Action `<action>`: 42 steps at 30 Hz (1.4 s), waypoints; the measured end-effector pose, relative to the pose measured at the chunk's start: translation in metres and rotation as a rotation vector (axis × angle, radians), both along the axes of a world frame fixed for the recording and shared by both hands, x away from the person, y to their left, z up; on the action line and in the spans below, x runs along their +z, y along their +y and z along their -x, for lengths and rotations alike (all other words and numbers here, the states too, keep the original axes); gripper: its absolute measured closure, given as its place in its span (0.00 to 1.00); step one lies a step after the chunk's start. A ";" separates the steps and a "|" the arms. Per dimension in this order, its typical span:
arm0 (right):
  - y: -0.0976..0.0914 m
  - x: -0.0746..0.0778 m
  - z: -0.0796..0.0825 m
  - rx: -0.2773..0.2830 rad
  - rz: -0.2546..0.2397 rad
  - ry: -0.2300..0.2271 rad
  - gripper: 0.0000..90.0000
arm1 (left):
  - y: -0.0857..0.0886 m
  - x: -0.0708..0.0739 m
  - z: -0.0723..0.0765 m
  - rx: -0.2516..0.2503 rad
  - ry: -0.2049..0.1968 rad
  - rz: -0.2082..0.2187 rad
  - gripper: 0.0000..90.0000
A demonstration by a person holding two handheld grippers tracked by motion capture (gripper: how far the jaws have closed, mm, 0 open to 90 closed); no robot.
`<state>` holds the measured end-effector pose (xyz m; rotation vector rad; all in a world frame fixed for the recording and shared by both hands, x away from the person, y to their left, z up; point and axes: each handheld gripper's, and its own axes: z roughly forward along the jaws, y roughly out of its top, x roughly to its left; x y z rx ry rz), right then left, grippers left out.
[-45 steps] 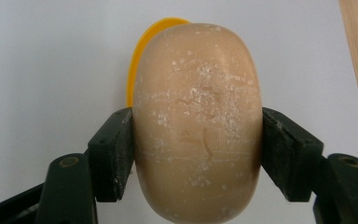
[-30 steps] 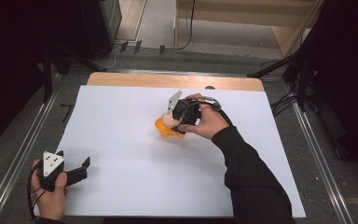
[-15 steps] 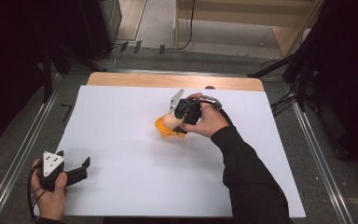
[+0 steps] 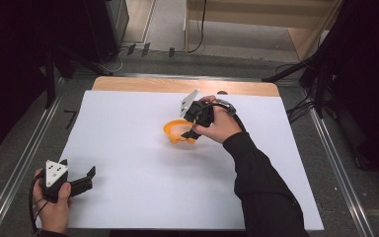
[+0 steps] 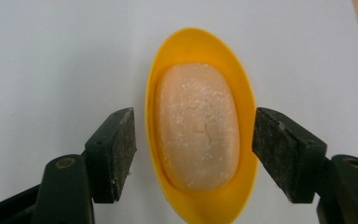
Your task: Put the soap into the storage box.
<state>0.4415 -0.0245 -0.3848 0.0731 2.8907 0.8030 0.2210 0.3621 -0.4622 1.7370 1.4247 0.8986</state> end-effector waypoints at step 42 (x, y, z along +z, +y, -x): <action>-0.057 -0.010 0.018 -0.118 -0.114 0.080 0.15 | -0.001 0.000 0.000 -0.001 0.005 -0.011 0.08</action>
